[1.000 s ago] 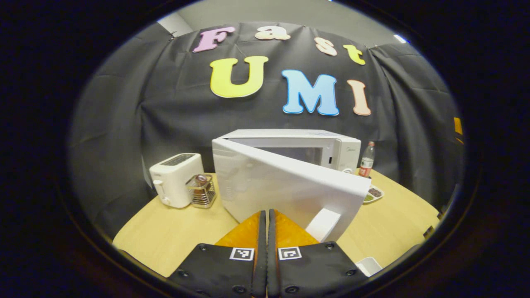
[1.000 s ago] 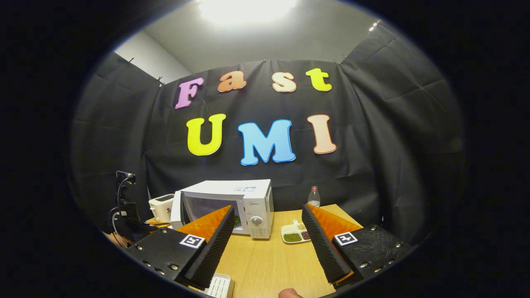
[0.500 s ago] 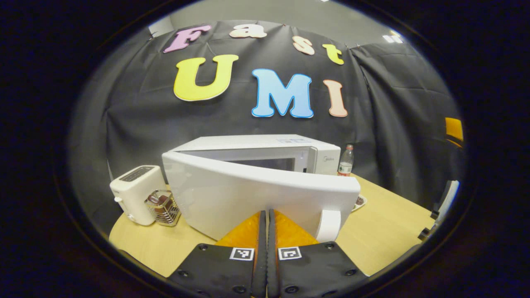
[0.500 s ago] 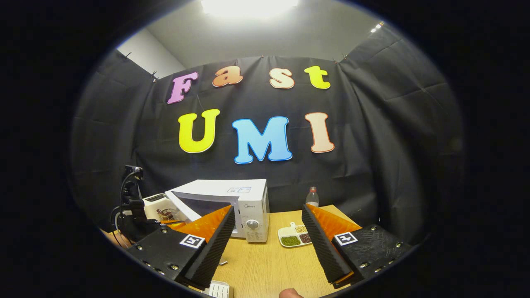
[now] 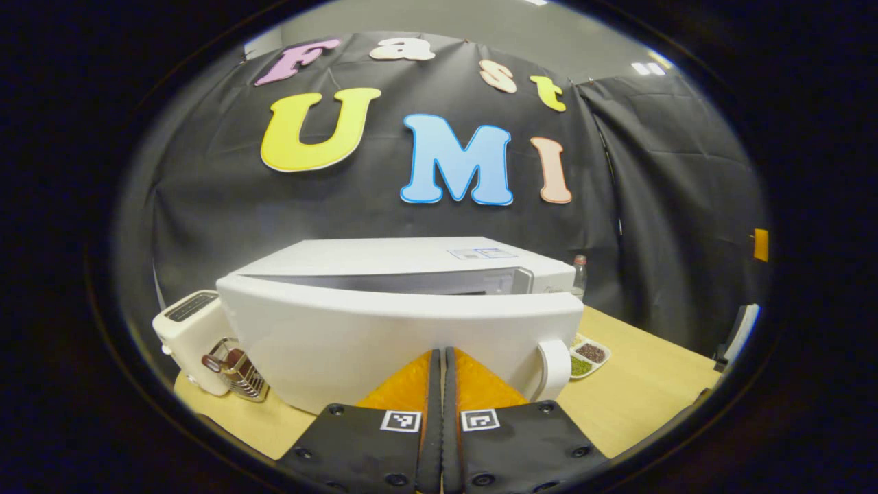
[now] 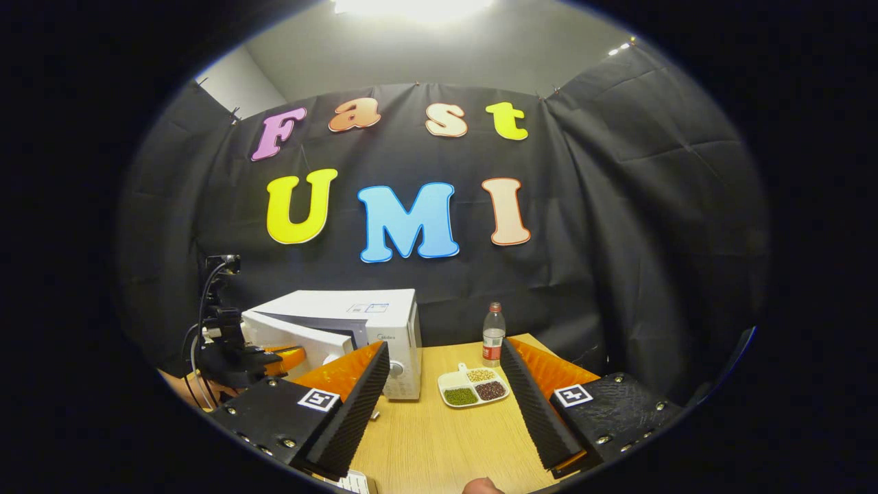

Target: Open the microwave oven with the left hand, put the food in, and close the microwave oven.

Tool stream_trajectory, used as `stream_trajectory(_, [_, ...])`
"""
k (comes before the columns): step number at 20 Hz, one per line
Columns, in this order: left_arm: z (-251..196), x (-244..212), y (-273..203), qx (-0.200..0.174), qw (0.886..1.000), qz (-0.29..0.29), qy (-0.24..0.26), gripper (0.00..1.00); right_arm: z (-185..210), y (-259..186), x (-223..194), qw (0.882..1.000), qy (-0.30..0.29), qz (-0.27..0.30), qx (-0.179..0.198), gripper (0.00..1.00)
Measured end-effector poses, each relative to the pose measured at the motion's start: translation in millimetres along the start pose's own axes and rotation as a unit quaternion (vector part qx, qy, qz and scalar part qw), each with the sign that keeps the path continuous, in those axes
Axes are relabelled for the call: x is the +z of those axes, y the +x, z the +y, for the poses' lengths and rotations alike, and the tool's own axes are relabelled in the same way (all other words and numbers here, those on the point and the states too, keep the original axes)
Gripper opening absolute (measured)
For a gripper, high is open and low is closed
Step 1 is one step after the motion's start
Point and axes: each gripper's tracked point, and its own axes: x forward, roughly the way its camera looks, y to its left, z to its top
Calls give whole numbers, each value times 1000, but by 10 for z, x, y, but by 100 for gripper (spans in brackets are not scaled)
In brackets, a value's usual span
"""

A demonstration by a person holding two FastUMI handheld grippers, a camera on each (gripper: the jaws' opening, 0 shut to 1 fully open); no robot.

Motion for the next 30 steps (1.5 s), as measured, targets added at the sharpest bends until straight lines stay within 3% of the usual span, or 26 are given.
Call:
stream_trajectory(5, [36, 82, 245, 2, 1000, -6, 3, 9, -10, 89, -77, 1000, -1, 12, -13, 98])
stream_trajectory(16, [172, 177, 453, 33, 999, -25, 2, 7, 39, 124, -111, 1000, -1, 23, -1, 98])
stream_trajectory(17, [199, 175, 503, 42, 999, -15, 4, 11, 43, 124, -111, 1000, -1, 26, 0, 98])
stream_trajectory(18, [157, 125, 506, 40, 999, -8, -12, 7, 46, 130, -110, 1000, -1, 28, 1, 98])
stream_trajectory(21, [108, 166, 506, 53, 999, -11, -2, 7, 52, 136, -78, 1000, 0, 23, 7, 98])
stream_trajectory(24, [-1, 328, 326, 47, 999, -28, -5, 8, 54, 124, -28, 1000, 1, 16, 12, 98])
stream_trajectory(30, [-74, 805, -427, 71, 994, -79, -4, 11, 97, -107, 92, 998, -2, 2, 55, 98])
